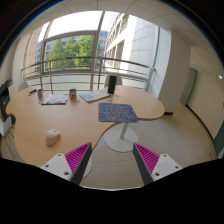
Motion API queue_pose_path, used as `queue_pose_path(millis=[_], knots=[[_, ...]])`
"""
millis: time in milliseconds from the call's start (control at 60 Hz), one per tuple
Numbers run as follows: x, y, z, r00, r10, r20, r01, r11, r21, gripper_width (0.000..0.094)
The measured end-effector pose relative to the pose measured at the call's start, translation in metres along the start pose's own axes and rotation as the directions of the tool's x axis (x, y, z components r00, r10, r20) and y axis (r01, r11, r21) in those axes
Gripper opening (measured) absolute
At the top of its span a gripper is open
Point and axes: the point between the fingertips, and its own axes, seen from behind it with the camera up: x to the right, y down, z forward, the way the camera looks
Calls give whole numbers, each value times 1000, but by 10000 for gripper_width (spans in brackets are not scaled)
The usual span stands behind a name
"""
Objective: Arrange mouse
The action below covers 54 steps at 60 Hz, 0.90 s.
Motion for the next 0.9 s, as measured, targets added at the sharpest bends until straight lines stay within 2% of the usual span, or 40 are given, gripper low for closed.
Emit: queue_pose_path(millis=[150, 283, 517, 733, 900], knots=[[-1, 17, -1, 1000, -18, -21, 18, 999, -36, 845], [-48, 47, 15, 1000, 1, -20, -2, 997, -74, 845], [-188, 112, 38, 992, 67, 111, -50, 988, -144, 852], [-305, 98, 107, 977, 59, 206, -40, 995, -95, 848], [-347, 79, 176, 979, 61, 197, -46, 996, -81, 847]])
